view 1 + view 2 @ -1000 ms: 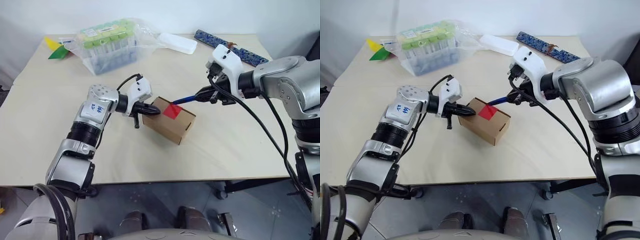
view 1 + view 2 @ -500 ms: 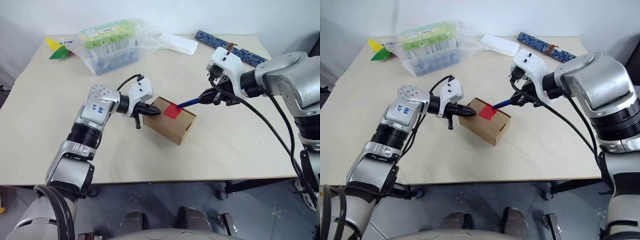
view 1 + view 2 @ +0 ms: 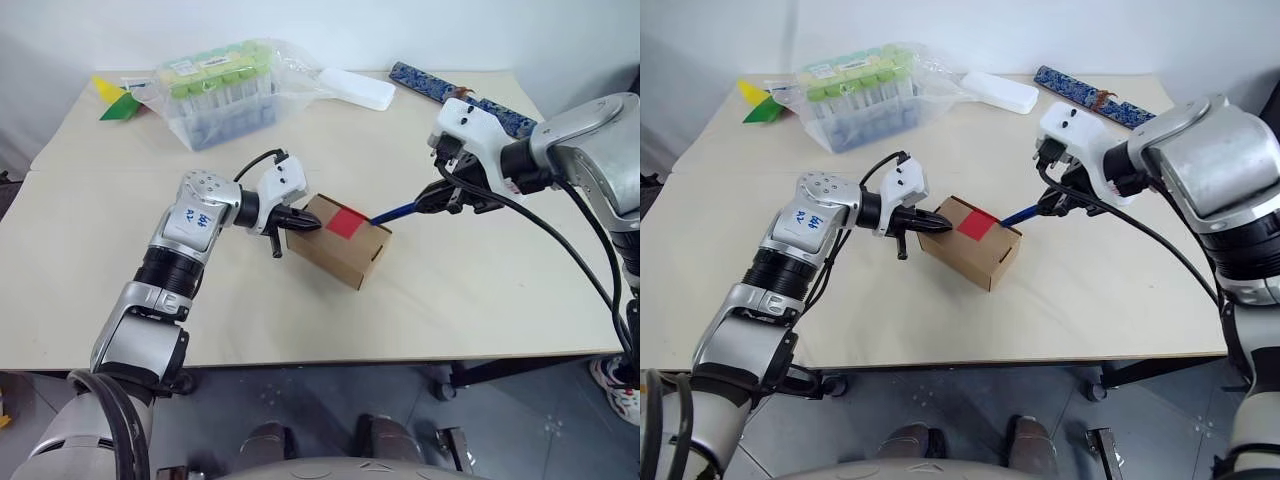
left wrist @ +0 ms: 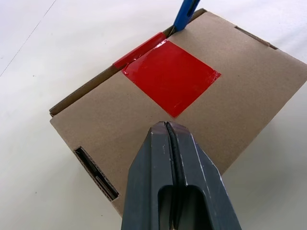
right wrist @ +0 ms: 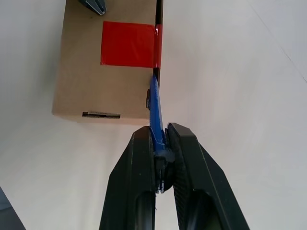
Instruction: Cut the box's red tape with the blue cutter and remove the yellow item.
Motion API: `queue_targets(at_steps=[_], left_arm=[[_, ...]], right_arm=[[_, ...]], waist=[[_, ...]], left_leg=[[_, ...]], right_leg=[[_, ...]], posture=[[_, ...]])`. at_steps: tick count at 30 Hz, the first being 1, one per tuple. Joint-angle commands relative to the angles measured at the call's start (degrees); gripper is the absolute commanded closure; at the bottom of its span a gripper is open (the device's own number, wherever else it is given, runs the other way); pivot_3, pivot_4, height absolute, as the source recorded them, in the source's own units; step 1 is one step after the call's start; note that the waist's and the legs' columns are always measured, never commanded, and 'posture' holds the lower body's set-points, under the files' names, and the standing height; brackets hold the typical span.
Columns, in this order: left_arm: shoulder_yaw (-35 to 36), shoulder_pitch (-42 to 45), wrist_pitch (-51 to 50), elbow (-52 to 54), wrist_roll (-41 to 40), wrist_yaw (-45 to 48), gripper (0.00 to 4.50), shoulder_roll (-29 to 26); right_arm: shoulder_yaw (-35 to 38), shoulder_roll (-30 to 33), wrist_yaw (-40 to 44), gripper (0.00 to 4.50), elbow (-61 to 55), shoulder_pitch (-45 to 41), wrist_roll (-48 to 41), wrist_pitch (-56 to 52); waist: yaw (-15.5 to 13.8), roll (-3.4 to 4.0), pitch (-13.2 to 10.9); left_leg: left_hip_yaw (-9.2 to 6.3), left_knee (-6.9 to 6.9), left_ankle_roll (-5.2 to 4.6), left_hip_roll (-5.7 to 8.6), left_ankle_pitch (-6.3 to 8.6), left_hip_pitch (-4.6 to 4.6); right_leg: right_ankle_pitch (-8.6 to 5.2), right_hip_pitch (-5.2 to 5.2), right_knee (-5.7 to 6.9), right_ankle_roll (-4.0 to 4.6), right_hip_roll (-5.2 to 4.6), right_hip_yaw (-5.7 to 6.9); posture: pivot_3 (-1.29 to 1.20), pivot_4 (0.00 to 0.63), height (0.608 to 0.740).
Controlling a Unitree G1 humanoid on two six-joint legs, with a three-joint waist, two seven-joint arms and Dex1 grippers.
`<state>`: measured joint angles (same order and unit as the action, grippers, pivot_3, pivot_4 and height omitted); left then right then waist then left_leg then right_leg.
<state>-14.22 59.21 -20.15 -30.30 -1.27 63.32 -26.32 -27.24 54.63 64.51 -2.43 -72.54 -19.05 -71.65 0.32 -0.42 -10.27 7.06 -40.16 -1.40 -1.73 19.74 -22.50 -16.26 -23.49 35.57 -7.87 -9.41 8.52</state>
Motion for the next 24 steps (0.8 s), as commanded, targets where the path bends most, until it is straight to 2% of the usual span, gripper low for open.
queue_targets(at_steps=[1,9,13,18,22,24], left_arm=[[-2.2,-1.6,-1.0,-3.0,2.8,-0.5,4.5,-0.4],[-2.3,-0.8,0.1,-4.7,3.1,-0.5,4.5,-0.1],[-2.3,-0.3,1.0,-5.8,3.2,-0.5,4.5,0.1],[-2.5,0.1,1.9,-6.7,3.2,-0.3,4.5,0.4],[-2.8,0.6,2.8,-7.8,3.4,0.2,4.5,0.6],[-2.8,0.9,3.1,-8.2,3.4,0.3,4.5,0.8]], right_arm=[[-0.7,2.0,1.5,4.36,-0.6,-0.1,0.9,-0.1],[1.8,6.4,3.1,4.36,-2.7,0.8,0.3,-0.8],[6.2,6.9,2.2,4.36,-3.2,1.4,-0.9,-1.2],[15.1,7.6,0.4,4.36,-3.4,2.1,-3.7,-2.9],[27.1,7.2,-3.7,4.36,-2.9,4.2,-6.4,-6.0],[34.0,5.8,-7.8,4.36,-4.0,8.8,-6.3,-6.2]], waist=[[0.0,0.0,0.0],[-0.1,0.0,0.0],[-0.2,0.0,0.0],[-0.2,0.0,0.0],[-0.3,0.0,0.0],[-0.4,-0.03,0.0]], left_leg=[[0.01,0.0,0.0,0.0,0.0,0.0],[0.04,-0.01,0.0,0.0,0.0,0.02],[0.04,-0.03,-0.01,0.0,0.0,0.02],[0.04,-0.04,-0.01,0.0,-0.01,0.03],[0.03,-0.04,-0.02,0.0,-0.01,0.03],[0.03,-0.04,-0.02,0.0,-0.01,0.03]], right_leg=[[0.0,0.0,0.0,0.0,0.0,0.0],[0.0,0.0,0.0,0.0,0.0,-0.06],[0.0,0.0,0.0,0.0,0.0,-0.08],[0.0,0.0,0.01,0.0,-0.01,-0.1],[0.0,0.0,0.0,0.0,-0.03,-0.12],[0.0,0.02,0.0,0.01,-0.03,-0.1]], posture=[[0.0,0.15,0.74],[0.0,0.15,0.74],[0.0,0.15,0.74],[0.0,0.15,0.74],[0.0,0.15,0.74],[0.0,0.15,0.74]])
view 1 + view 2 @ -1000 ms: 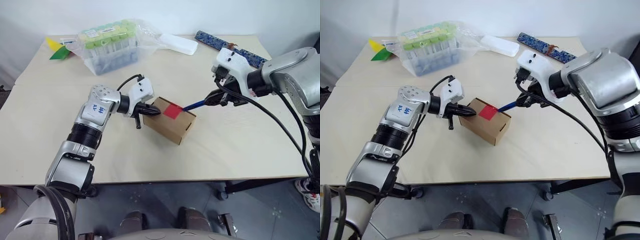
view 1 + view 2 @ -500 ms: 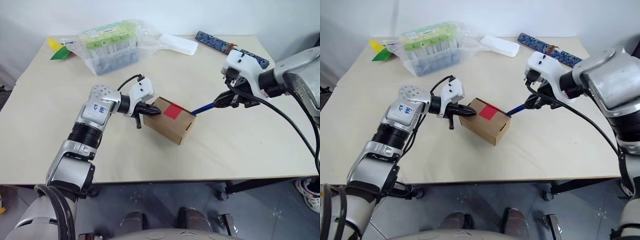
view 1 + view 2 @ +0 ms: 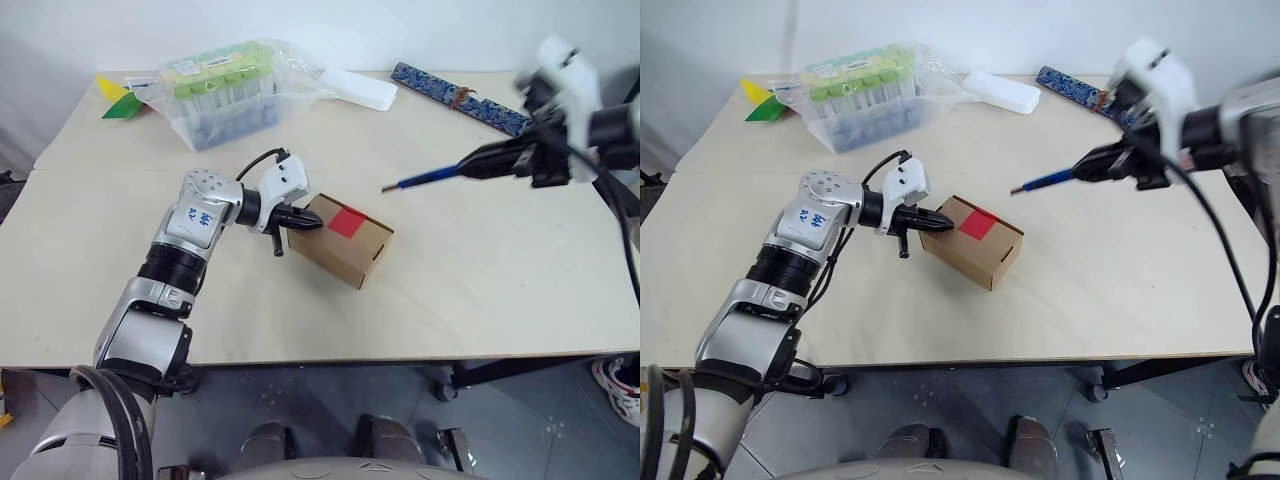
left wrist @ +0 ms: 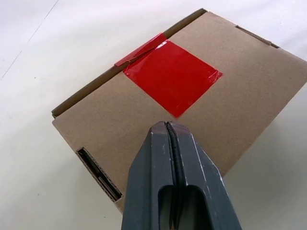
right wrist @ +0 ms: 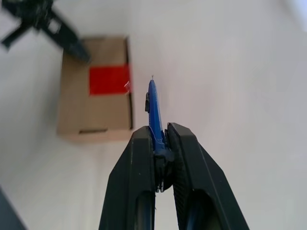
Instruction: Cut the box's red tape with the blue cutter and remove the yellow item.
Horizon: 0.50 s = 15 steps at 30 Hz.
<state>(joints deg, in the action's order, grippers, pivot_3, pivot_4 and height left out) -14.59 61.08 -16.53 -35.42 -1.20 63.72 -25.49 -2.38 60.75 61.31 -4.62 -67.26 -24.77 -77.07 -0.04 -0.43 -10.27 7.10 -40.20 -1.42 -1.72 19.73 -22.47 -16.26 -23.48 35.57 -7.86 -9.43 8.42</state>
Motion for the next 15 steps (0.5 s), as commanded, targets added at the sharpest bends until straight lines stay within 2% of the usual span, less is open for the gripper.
queue_targets(at_steps=[1,6,10,15], left_arm=[[-2.5,-0.8,-0.4,-3.3,3.4,0.0,4.5,0.0],[-2.7,-0.5,0.0,-3.9,3.5,0.5,4.5,0.2],[-2.8,-0.3,0.1,-3.9,3.7,0.7,4.5,0.5],[-2.9,-0.2,0.1,-3.7,3.9,0.8,4.5,0.7]], right_arm=[[11.1,-0.8,-6.0,4.36,-2.6,5.4,-0.6,-0.5],[20.3,-5.6,-13.1,4.36,-10.6,22.6,0.0,5.1],[26.1,-13.8,-19.5,4.36,-15.9,36.7,1.1,12.5],[30.5,-22.9,-27.2,4.36,-13.0,47.8,4.1,25.5]], waist=[[0.0,-0.07,0.0],[0.0,-0.11,0.1],[-0.1,-0.06,0.1],[-0.1,-0.07,0.1]], left_leg=[[0.01,-0.01,0.0,0.0,0.0,0.03],[0.04,0.01,-0.01,0.0,-0.01,0.09],[0.09,0.04,-0.04,0.06,-0.06,0.08],[0.14,0.04,-0.04,0.07,-0.06,0.11]], right_leg=[[0.0,0.03,0.01,0.0,0.0,0.01],[0.0,0.11,0.01,0.0,0.0,0.0],[0.0,0.06,-0.01,0.0,-0.01,-0.09],[0.0,0.09,0.0,-0.01,-0.01,-0.1]], posture=[[0.0,0.15,0.74],[0.0,0.15,0.74],[0.0,0.15,0.74],[0.0,0.15,0.74]])
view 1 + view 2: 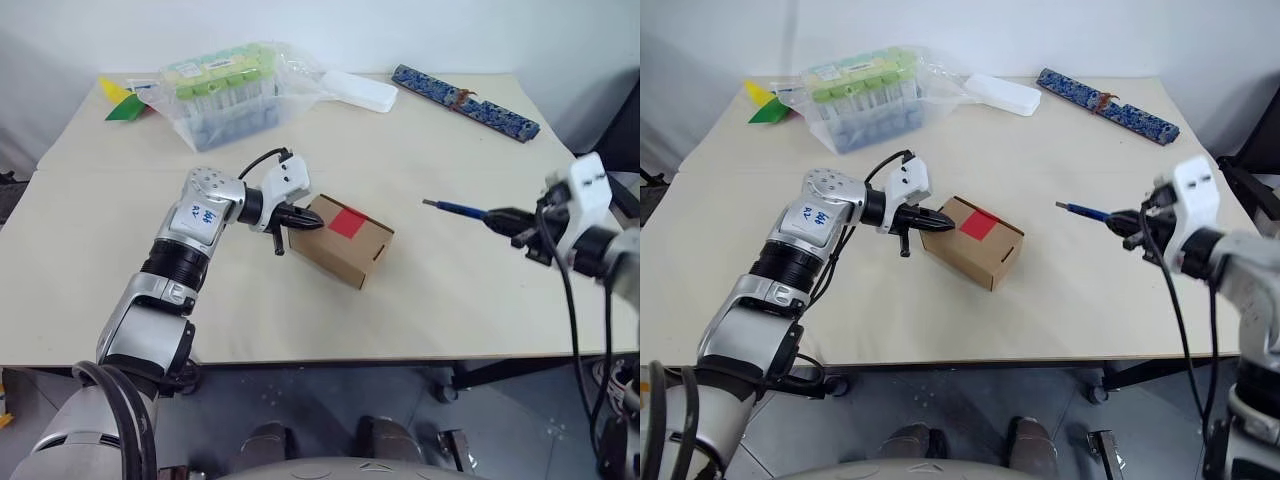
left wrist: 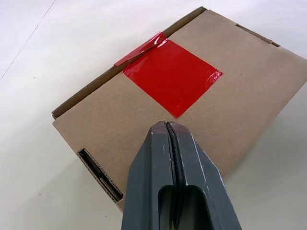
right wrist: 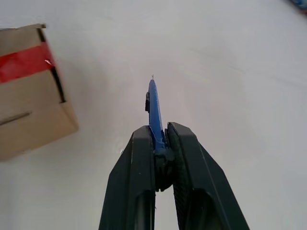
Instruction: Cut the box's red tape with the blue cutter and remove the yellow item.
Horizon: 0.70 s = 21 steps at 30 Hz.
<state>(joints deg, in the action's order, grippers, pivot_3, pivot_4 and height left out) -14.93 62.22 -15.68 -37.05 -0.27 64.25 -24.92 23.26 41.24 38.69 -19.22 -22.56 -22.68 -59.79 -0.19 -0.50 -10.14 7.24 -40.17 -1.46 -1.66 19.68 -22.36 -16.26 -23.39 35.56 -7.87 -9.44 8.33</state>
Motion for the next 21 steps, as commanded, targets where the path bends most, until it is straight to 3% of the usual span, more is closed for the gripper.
queue_targets(at_steps=[1,7,12,13,19,21], left_arm=[[-2.6,-1.3,-0.9,-2.0,3.0,0.3,4.5,0.2],[-2.5,-1.2,-1.1,-1.7,3.0,0.7,4.5,0.4],[-2.5,-1.2,-1.2,-1.5,3.1,0.7,4.5,0.5],[-2.4,-1.1,-1.3,-1.5,3.0,0.8,4.5,0.4],[-2.1,-1.3,-1.2,-1.0,2.9,0.8,4.5,0.0],[-2.0,-1.5,-1.2,-0.8,2.8,0.8,4.5,0.0]], right_arm=[[5.5,-5.0,-6.0,4.36,2.9,5.0,2.5,10.4],[3.1,-8.8,-7.4,4.36,7.2,13.4,3.4,18.2],[2.3,-9.8,-8.9,4.36,8.5,14.2,2.3,18.3],[2.0,-9.7,-8.5,4.01,7.7,14.6,1.7,17.9],[2.6,-7.5,-6.7,4.01,-0.4,17.0,-2.9,15.6],[3.4,-6.7,-6.3,3.58,-2.6,17.7,-4.4,14.9]], waist=[[0.0,0.0,0.0],[0.1,0.13,0.1],[0.1,0.12,0.1],[0.1,0.13,0.1],[0.1,0.13,0.1],[0.1,0.13,0.1]], left_leg=[[0.01,0.01,-0.01,0.0,0.0,0.01],[0.04,0.05,-0.02,0.01,-0.01,0.1],[-0.07,0.04,-0.04,0.0,-0.02,0.24],[-0.13,0.04,-0.05,0.0,-0.02,0.25],[-0.24,0.05,-0.06,0.0,-0.02,0.26],[-0.26,0.05,-0.06,0.0,-0.02,0.26]], right_leg=[[0.0,0.01,-0.02,0.0,0.0,-0.01],[0.0,0.03,-0.02,0.0,0.0,-0.1],[0.0,0.15,-0.03,0.0,0.01,-0.2],[0.0,0.15,-0.04,0.0,0.01,-0.22],[0.0,0.14,-0.04,0.0,0.01,-0.25],[0.0,0.14,-0.05,0.0,0.01,-0.27]], posture=[[0.0,0.15,0.74],[0.0,0.15,0.74],[0.0,0.15,0.74],[0.0,0.15,0.74],[0.0,0.15,0.74],[0.0,0.15,0.74]])
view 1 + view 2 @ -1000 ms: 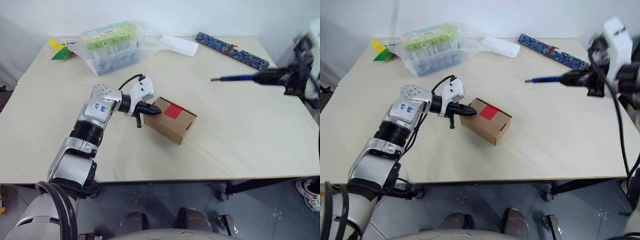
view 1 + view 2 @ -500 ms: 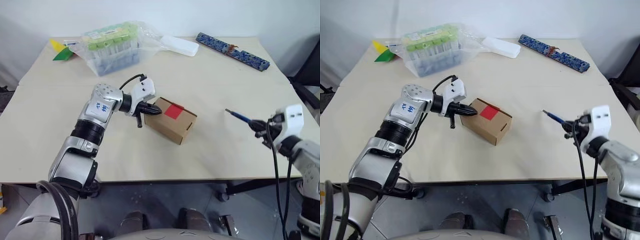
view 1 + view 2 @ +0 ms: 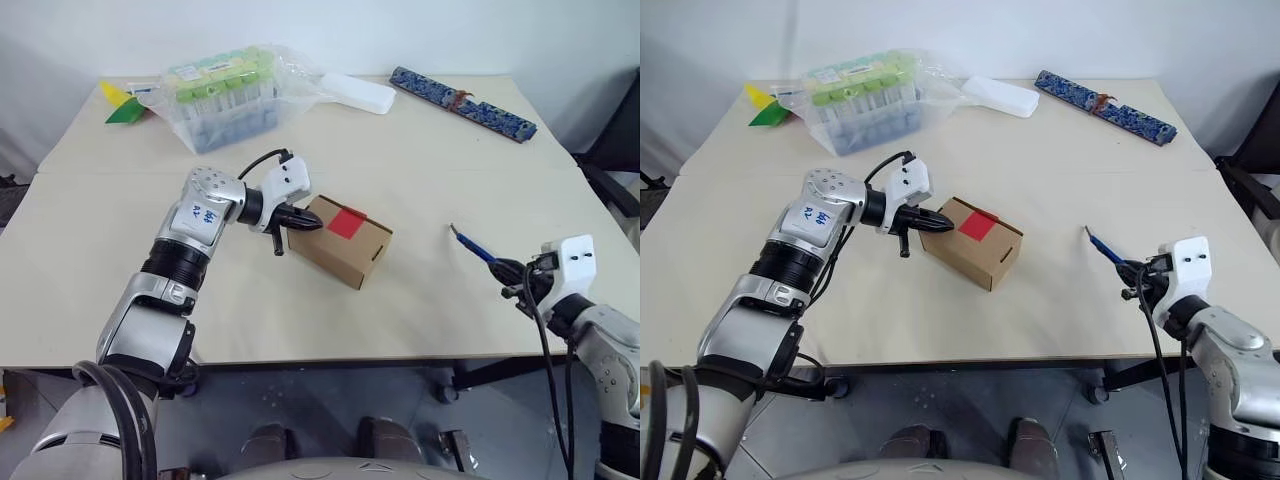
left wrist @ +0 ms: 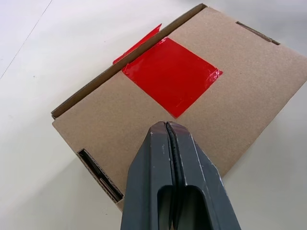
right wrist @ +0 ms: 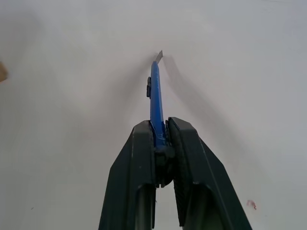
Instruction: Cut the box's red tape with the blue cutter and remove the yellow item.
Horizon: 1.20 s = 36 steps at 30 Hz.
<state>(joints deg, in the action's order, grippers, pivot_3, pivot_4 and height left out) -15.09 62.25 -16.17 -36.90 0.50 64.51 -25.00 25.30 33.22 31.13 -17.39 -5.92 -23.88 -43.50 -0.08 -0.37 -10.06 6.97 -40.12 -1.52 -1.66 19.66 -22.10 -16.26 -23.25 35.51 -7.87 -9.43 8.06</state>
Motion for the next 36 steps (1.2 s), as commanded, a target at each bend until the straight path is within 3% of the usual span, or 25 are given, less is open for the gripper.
queue_targets(at_steps=[1,3,11,19,23,28,33,36], left_arm=[[-1.9,-1.6,-0.7,-0.8,2.0,0.5,4.5,0.0],[-1.8,-1.7,-0.6,-0.7,2.0,0.5,4.5,0.0],[-1.7,-2.1,-0.5,-0.2,1.9,0.3,4.5,0.1],[-0.4,-3.5,-2.7,3.4,0.9,1.2,4.5,-1.8],[1.6,-4.1,-6.2,6.8,-0.6,1.2,4.5,-3.4],[3.7,-4.3,-10.1,9.9,-2.2,0.7,4.5,-4.8],[9.9,-5.9,-22.5,18.7,-7.8,1.7,4.5,-11.6],[10.7,-9.7,-28.2,24.3,-9.9,2.3,4.5,-15.4]], right_arm=[[1.5,1.8,1.4,3.41,-5.2,1.5,-3.4,-1.5],[1.3,2.8,2.0,2.94,-6.2,2.5,-3.7,-1.5],[-0.1,3.7,0.8,0.13,-6.7,3.7,-3.5,-1.0],[-5.3,9.4,1.5,0.06,-4.7,-8.8,-2.8,-1.4],[-12.6,11.5,3.5,0.73,1.7,-18.2,-1.1,-2.2],[-19.5,11.6,6.6,2.48,10.2,-26.3,2.5,1.4],[-30.5,8.2,12.3,4.31,29.6,-38.1,11.3,12.8],[-34.1,5.3,13.7,4.48,39.3,-42.7,15.4,18.3]], waist=[[0.0,0.0,0.0],[-0.1,0.0,0.0],[0.0,0.0,0.0],[0.1,0.0,0.0],[0.3,-0.02,0.0],[0.3,-0.03,0.0],[1.2,-0.13,-0.1],[1.8,-0.12,-0.1]], left_leg=[[-0.01,0.0,0.0,0.0,0.0,0.0],[0.01,0.0,-0.01,0.01,0.01,-0.01],[0.06,0.0,-0.05,0.01,0.03,-0.02],[0.15,0.01,-0.07,0.0,0.01,-0.02],[0.19,0.03,-0.07,0.0,0.01,-0.07],[0.25,0.04,-0.07,-0.01,0.01,-0.13],[0.31,0.03,-0.07,-0.02,0.0,-0.19],[0.23,0.16,-0.05,-0.03,0.0,-0.2]], right_leg=[[0.0,-0.02,0.0,0.0,0.0,-0.01],[0.0,-0.03,0.0,0.0,0.0,-0.05],[0.0,-0.04,-0.06,0.0,0.0,-0.11],[0.0,-0.16,-0.02,0.0,0.0,-0.25],[0.0,-0.23,-0.01,0.0,0.02,-0.26],[0.0,-0.32,0.0,0.0,0.02,-0.27],[0.0,-0.42,0.01,0.0,0.03,-0.31],[0.0,-0.46,0.07,-0.01,0.03,-0.24]], posture=[[0.0,0.15,0.74],[0.0,0.15,0.74],[0.0,0.15,0.74],[0.0,0.15,0.74],[0.0,0.15,0.74],[0.0,0.15,0.74],[0.0,0.15,0.74],[0.0,0.15,0.74]])
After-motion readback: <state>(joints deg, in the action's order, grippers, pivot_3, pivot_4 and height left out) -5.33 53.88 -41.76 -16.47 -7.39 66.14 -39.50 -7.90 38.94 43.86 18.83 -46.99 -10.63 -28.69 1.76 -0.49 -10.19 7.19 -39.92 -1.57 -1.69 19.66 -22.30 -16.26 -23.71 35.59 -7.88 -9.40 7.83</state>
